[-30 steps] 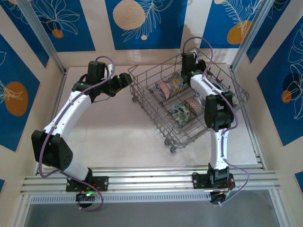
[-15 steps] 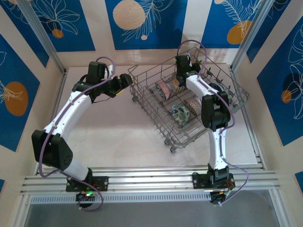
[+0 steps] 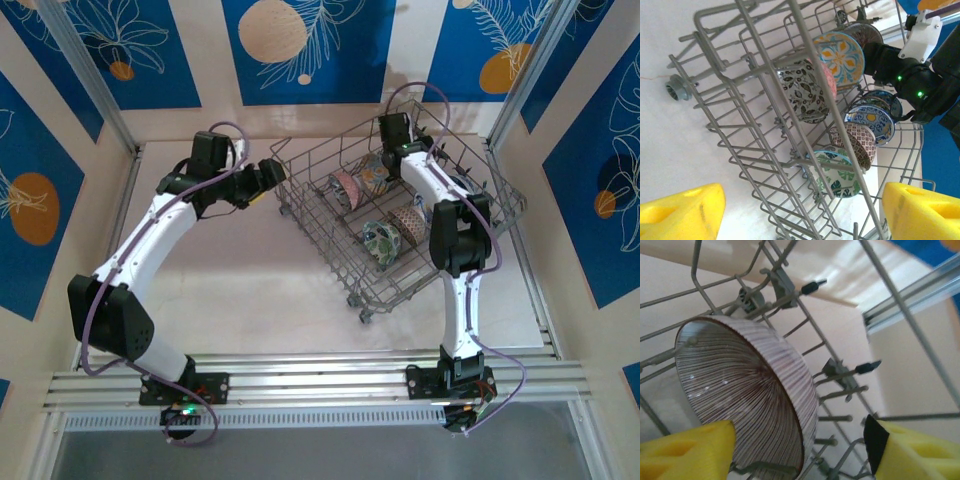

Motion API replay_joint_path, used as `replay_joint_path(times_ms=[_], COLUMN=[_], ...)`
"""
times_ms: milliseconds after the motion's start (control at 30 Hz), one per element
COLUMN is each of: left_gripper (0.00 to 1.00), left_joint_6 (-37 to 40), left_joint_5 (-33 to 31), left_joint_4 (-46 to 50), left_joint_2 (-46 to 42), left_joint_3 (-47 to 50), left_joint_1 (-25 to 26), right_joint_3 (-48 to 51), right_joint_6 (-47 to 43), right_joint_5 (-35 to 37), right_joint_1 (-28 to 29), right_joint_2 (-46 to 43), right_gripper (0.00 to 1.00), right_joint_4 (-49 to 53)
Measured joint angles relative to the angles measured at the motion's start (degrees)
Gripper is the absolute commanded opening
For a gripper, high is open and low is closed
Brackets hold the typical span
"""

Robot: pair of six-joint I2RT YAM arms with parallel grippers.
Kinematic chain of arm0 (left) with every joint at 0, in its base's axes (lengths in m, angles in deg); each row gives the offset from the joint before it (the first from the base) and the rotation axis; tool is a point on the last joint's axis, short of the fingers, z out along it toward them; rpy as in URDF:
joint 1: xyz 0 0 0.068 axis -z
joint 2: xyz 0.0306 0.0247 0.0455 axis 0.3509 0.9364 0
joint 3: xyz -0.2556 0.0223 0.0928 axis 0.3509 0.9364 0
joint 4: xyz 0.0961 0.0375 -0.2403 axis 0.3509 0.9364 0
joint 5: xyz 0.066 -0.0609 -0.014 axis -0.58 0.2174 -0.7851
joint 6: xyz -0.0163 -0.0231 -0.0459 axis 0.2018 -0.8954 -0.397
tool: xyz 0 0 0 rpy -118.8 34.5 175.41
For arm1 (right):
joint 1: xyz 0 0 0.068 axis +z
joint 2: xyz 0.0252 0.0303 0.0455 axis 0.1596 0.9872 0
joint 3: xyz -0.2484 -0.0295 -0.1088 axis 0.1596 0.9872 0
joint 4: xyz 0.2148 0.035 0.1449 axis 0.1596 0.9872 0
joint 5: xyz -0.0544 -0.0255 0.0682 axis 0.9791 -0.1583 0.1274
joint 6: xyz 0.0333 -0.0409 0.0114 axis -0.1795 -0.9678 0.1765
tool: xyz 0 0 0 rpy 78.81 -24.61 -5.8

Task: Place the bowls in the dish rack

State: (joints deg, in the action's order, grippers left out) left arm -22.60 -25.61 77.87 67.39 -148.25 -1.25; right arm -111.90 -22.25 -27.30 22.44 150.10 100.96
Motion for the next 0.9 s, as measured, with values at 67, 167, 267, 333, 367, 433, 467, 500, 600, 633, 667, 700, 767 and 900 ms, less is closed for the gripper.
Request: replay_joint_path(times_ms=[67,167,267,333,367,433,467,500,600,633,667,700,767,900], left_gripper=[0.82,0.83,0.83,0.83,0.83,0.83,0.83,0.83,0.77,0.75,0.74,0.72,0.68,0.60], left_joint_6=[0.20,0.44,1.33,1.88,2.21,3.17,3.50,4.07,5.20,5.57,5.90,6.03,6.21,6.01], left_joint_5=[-0.59,-1.90,-4.11,-5.95,-7.10,-9.84,-11.41,-12.92,-17.00,-18.21,-18.99,-19.80,-20.94,-21.64], left_joint_4=[0.85,1.99,4.07,5.62,6.71,9.64,11.26,12.81,17.07,18.14,18.97,19.91,21.57,21.84], left_joint_2=[0.11,0.39,0.63,1.33,1.86,3.37,4.46,5.62,9.03,10.05,10.75,11.47,12.66,13.79], left_joint_3=[-0.96,-2.75,-4.72,-6.73,-7.89,-10.93,-12.79,-14.58,-18.93,-19.78,-20.17,-20.26,-20.26,-21.14], left_joint_1=[1.11,3.02,5.03,6.71,7.61,9.66,10.84,12.02,15.06,15.91,16.48,17.07,17.77,18.14], right_joint_3=[-0.13,-0.15,-0.15,-0.13,-0.11,0.00,0.24,0.61,2.47,3.39,4.09,4.81,6.23,8.41], right_joint_6=[1.11,2.78,3.67,4.15,4.42,5.09,5.35,5.75,6.78,7.13,7.41,7.74,8.24,9.51], right_joint_5=[-2.82,-6.71,-9.51,-11.23,-12.11,-13.62,-14.32,-15.06,-16.96,-17.68,-18.29,-18.93,-20.68,-24.52], right_joint_1=[-0.74,-1.40,-1.62,-1.88,-1.92,-2.16,-2.34,-2.56,-3.30,-3.58,-3.82,-4.09,-4.76,-6.86], right_joint_2=[-1.16,-3.52,-6.03,-7.69,-8.52,-10.32,-11.41,-12.55,-16.00,-17.31,-18.27,-19.30,-21.11,-23.28], right_gripper=[0.89,0.91,0.93,0.93,0.93,0.94,0.94,0.94,0.94,0.94,0.94,0.94,0.94,0.94], right_joint_4=[2.34,5.09,6.88,8.00,8.44,9.16,9.44,9.73,10.69,10.95,11.17,11.58,12.22,13.73])
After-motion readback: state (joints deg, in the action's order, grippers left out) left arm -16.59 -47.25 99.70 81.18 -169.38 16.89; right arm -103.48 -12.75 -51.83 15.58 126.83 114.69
